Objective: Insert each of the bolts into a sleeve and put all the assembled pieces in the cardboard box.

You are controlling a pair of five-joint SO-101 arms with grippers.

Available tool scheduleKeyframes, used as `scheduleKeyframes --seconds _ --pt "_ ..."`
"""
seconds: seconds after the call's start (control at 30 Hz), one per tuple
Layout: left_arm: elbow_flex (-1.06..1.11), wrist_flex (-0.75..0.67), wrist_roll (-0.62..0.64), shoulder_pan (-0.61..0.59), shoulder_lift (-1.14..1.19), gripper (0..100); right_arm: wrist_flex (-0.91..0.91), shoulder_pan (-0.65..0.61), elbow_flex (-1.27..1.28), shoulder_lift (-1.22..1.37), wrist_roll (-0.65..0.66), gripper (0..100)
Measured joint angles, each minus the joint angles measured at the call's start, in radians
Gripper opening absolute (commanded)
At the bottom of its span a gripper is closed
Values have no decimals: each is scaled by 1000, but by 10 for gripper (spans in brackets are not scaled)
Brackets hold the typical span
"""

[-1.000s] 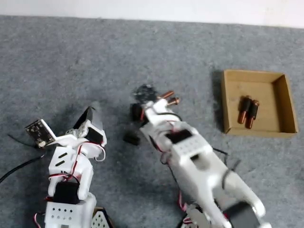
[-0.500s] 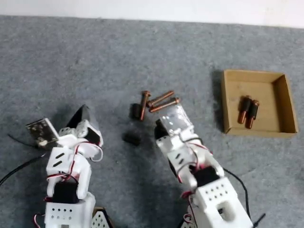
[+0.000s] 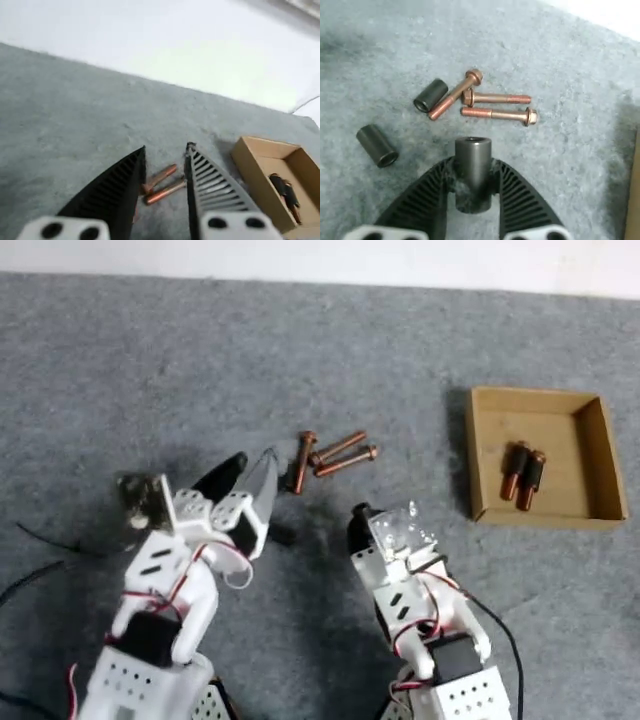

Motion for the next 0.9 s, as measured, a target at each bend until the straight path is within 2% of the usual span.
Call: scheduleKeyframes --seconds 0.23,0.43,0.53,0.73,0.9 --pt "-328 -97 0 91 635 253 0 0 2 -18 0 5" --pt "-660 -127 -2 89 1267 250 0 0 2 -25 0 5" --pt "-796 -127 -2 89 1508 229 0 11 2 -25 0 5" --pt "-1010 -127 -2 20 1820 164 -5 41 2 -25 0 5" --pt "-1086 -127 -2 -6 1916 158 -5 43 2 -25 0 5"
